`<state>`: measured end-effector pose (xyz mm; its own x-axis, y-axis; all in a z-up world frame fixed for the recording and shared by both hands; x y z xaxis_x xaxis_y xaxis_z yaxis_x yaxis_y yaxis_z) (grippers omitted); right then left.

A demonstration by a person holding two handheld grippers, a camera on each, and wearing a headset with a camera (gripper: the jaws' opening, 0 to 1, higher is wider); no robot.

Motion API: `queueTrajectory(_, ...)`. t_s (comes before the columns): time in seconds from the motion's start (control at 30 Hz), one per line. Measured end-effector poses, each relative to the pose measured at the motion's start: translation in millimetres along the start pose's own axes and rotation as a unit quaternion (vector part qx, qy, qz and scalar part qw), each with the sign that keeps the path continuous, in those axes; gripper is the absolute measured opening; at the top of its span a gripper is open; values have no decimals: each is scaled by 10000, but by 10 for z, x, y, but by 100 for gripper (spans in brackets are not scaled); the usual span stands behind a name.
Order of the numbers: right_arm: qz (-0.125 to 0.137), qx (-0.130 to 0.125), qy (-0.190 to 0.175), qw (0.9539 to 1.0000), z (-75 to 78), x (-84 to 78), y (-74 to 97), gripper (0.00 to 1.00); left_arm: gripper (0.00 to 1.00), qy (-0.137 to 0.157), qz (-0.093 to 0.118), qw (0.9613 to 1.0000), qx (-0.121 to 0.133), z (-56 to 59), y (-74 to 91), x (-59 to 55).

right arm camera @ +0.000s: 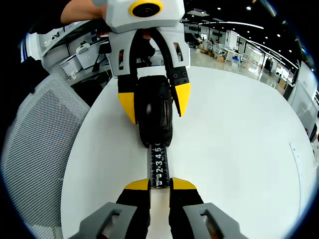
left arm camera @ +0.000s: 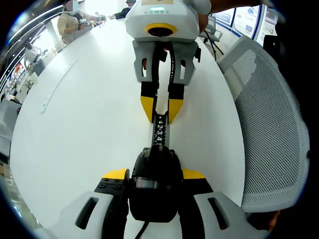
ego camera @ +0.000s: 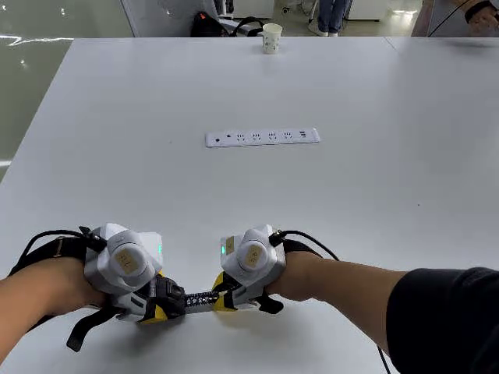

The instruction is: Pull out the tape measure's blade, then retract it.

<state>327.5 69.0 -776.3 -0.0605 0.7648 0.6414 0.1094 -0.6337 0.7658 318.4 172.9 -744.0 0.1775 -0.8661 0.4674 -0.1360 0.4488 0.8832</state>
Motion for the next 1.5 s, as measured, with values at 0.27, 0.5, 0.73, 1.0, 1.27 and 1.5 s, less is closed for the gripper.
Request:
queueTrajectory(0.27, -25, -7, -32, 10000, -7, -35, 37, 9, 32, -12, 6, 10000, 14, 2, -2, 4)
queueTrajectory(0.5, -59, -2, -19, 10000, 8, -69, 57, 9, 32, 8, 10, 10000, 15, -6, -5, 4)
queueTrajectory(0.73, -72, -11, -77, 9999, 19, -111, 89, 9, 32, 18, 16, 10000, 19, -6, -7, 4)
queueTrajectory(1.0, -87, -21, -118, 9999, 19, -141, 129, 9, 32, 18, 18, 10000, 29, -4, -8, 1)
queueTrajectory(1.27, -65, -60, -207, 9997, 16, -186, 165, 9, 32, 10, 17, 10000, 25, 1, -7, 6)
queueTrajectory(1.5, -101, -74, -184, 9998, 12, -217, 188, 9, 32, 0, 14, 10000, 21, 7, -4, 8)
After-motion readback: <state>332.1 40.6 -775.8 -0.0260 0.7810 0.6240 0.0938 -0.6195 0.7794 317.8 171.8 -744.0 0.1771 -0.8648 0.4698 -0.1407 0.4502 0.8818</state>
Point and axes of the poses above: the centre of the closed fingertips' face, and the gripper's own axes: y roughly backward along the fingers, z roughly to its right, x roughly out of its top, the point moved 4 cm from there along y, roughly backward along the fingers, and after that the axes turned 2 degrees about z, right-handed, at the moved point
